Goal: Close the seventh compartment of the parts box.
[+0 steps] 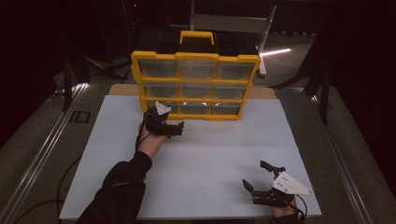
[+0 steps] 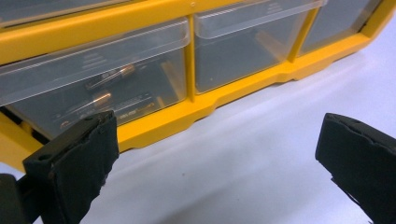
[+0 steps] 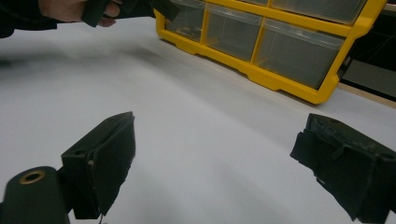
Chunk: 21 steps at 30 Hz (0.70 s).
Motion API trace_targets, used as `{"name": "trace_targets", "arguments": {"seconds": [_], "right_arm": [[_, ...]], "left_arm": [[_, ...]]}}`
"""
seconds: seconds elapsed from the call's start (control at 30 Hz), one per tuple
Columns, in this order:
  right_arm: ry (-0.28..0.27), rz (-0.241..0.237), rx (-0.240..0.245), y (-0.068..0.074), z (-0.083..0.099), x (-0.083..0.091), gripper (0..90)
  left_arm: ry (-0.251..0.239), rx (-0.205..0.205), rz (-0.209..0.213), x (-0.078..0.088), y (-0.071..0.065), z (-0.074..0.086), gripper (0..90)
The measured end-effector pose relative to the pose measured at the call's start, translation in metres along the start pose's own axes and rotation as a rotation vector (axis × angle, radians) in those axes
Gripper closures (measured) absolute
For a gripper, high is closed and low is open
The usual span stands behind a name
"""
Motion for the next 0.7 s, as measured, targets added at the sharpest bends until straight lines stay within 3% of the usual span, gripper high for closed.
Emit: {"name": "trace_targets", "arguments": {"seconds": [0.17, 0.5, 0.7], "right_arm": [[-0.001, 0.0, 0.001, 0.0, 0.0, 0.0, 10.4], [0.0, 0.0, 0.004, 0.0, -0.001, 0.001, 10.4], [0.001, 0.0, 0.004, 0.001, -0.001, 0.001, 10.4]], "left_arm": [[0.008, -0.018, 0.037, 0.005, -0.004, -0.002, 0.0], [0.021, -0.048, 0.059, 0.012, -0.009, -0.007, 0.0], [0.026, -0.047, 0.085, 0.016, -0.01, -0.008, 0.0]]}}
Point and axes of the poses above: each handheld gripper's, and its own axes: x roughly backward along the jaws, z roughly out of its underside, y roughly to its left, the point moved 5 cm from there along -x, roughly forward along the jaws, and after that the axes turned 10 degrees about -y, right-handed, at the moved point
